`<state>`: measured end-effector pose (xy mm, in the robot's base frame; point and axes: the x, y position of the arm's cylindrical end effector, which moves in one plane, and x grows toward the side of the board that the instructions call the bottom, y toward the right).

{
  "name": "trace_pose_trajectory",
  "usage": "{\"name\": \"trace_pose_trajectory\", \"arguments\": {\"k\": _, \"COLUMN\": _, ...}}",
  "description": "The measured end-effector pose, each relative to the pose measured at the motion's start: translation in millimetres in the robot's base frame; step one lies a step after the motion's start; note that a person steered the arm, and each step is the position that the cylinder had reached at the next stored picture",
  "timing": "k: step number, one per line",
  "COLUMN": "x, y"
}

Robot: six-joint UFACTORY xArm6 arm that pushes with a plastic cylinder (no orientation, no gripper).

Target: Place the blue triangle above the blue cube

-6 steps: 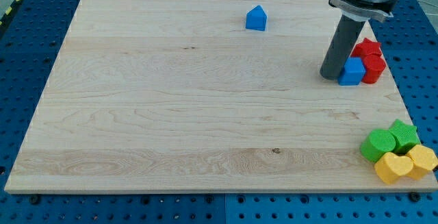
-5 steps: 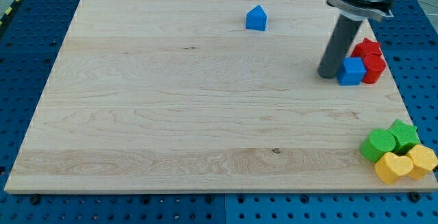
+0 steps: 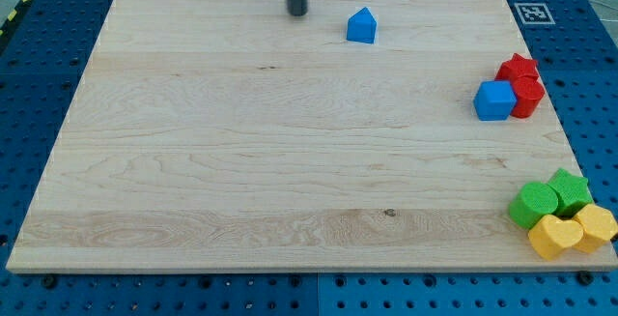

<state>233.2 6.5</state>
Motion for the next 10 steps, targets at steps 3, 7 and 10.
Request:
{"name": "trace_pose_trajectory", "arguments": {"k": 3, "x": 81.6, "y": 85.6}}
{"name": "trace_pose_trajectory", "arguments": {"k": 7, "x": 141.9, "y": 73.7}}
{"name": "trace_pose_trajectory", "arguments": {"k": 10, "x": 174.9, "y": 88.6}}
